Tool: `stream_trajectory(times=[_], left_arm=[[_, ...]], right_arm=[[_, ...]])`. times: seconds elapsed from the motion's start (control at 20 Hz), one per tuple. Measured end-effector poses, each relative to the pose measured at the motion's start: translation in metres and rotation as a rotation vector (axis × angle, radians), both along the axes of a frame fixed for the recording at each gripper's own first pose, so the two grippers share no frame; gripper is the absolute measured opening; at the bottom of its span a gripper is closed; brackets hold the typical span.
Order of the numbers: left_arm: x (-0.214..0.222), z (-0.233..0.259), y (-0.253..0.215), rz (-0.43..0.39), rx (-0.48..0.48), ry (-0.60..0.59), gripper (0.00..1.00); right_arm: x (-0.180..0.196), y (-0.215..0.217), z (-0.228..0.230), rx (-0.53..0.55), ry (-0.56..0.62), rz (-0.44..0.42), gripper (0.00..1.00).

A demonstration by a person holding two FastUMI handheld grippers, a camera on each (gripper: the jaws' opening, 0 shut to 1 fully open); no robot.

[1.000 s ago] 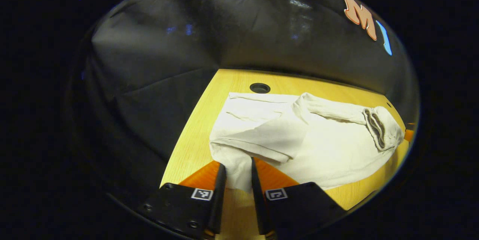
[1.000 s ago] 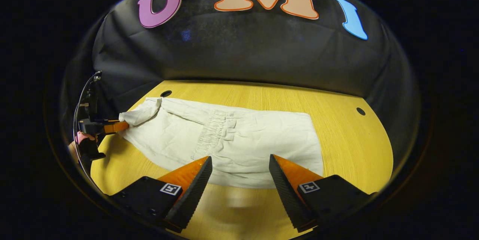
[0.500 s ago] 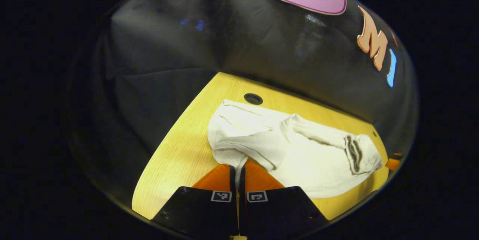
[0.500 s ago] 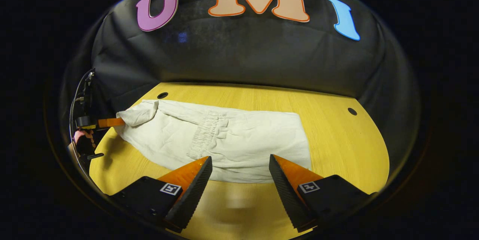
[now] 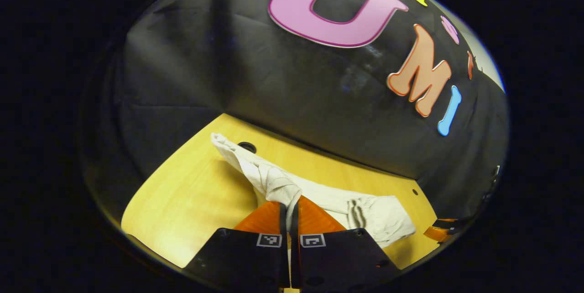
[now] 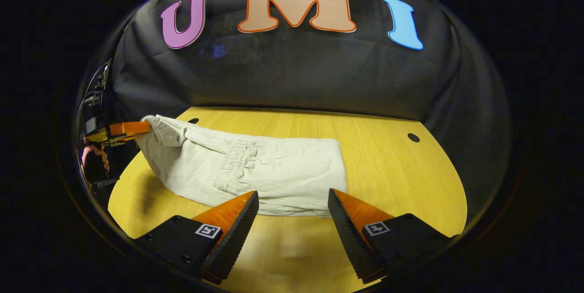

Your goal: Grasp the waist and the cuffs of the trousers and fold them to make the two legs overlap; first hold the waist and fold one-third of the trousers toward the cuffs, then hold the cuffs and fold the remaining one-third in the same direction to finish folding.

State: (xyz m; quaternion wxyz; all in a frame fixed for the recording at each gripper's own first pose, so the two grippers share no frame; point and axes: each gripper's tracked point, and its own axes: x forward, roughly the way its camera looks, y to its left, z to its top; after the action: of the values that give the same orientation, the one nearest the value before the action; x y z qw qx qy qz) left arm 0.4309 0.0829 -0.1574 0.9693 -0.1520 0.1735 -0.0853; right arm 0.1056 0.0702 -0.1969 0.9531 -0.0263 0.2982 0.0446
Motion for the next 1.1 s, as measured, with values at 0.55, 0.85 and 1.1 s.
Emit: stream_trajectory(times=[0.55, 0.85, 1.1], left_arm=[[-0.011, 0.067, -0.203, -0.177, 0.039, -0.119, 0.00], [-0.020, 0.017, -0.314, -0.291, 0.122, -0.077, 0.00], [-0.029, -0.078, -0.352, -0.373, 0.314, 0.068, 0.04]], right_arm=[[-0.026, -0.094, 0.008, 0.023, -0.006, 0.015, 0.97], [-0.031, -0.133, 0.009, 0.012, -0.012, 0.012, 0.97], [-0.038, -0.164, 0.012, 0.002, -0.014, -0.016, 0.97]])
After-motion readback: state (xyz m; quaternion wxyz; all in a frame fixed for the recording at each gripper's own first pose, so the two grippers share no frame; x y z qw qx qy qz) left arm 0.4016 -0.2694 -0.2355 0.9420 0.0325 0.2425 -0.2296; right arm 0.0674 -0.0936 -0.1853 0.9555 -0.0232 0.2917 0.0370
